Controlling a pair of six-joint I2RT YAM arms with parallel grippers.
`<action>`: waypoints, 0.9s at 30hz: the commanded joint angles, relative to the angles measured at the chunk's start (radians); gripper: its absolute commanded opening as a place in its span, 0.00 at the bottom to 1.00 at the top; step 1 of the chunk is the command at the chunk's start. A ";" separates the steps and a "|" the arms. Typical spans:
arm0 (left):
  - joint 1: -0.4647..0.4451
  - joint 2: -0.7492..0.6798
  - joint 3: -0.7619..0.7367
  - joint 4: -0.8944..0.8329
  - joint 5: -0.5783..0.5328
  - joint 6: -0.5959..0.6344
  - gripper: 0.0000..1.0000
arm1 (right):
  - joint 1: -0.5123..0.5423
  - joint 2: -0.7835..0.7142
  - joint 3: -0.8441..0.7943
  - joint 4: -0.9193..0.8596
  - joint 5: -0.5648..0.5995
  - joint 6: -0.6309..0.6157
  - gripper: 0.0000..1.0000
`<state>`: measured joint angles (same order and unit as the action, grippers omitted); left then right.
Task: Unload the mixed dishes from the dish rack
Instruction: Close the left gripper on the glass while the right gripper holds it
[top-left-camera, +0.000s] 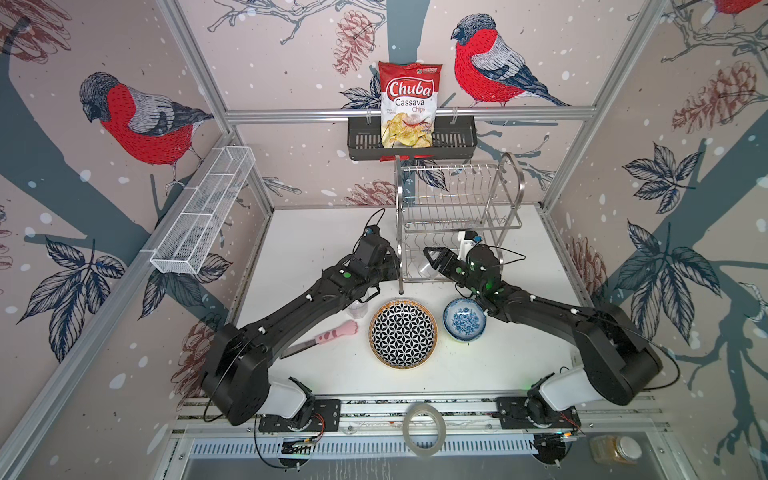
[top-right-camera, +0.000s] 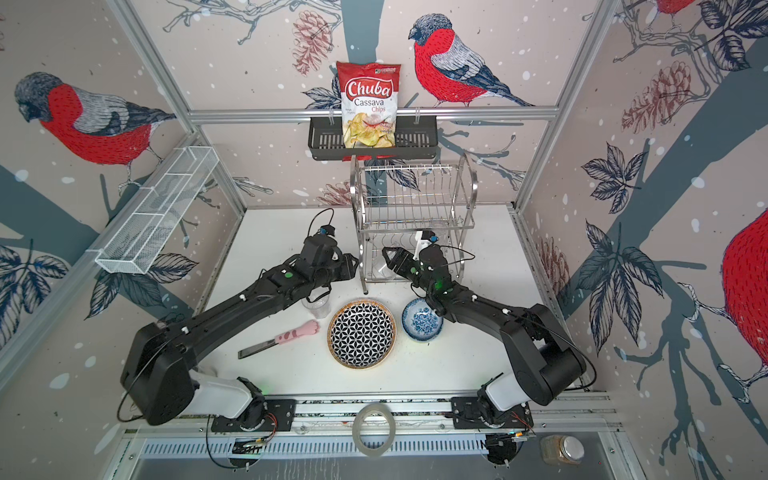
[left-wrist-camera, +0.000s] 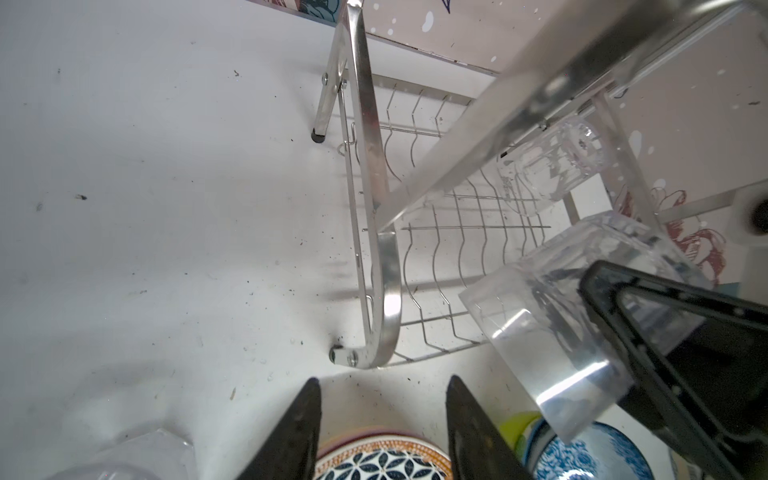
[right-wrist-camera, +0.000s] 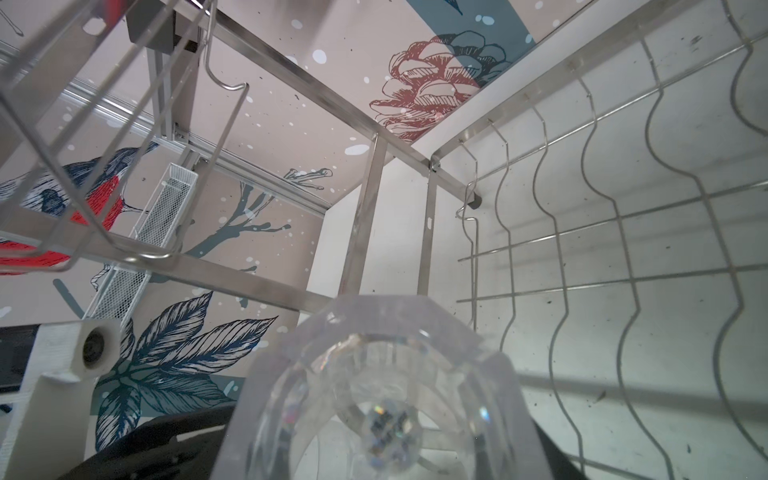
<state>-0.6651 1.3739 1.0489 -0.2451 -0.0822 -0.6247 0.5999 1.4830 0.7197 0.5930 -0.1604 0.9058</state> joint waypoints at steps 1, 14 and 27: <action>-0.026 -0.059 -0.035 0.010 -0.035 -0.037 0.55 | -0.002 -0.019 -0.019 0.094 -0.033 0.063 0.20; -0.257 -0.186 -0.137 0.152 -0.095 -0.094 0.73 | -0.017 -0.093 -0.127 0.226 -0.110 0.271 0.20; -0.280 -0.056 -0.056 0.279 0.010 -0.039 0.59 | -0.017 -0.123 -0.183 0.278 -0.163 0.423 0.20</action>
<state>-0.9436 1.3029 0.9810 -0.0280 -0.1024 -0.6937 0.5823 1.3678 0.5423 0.7822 -0.2985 1.2716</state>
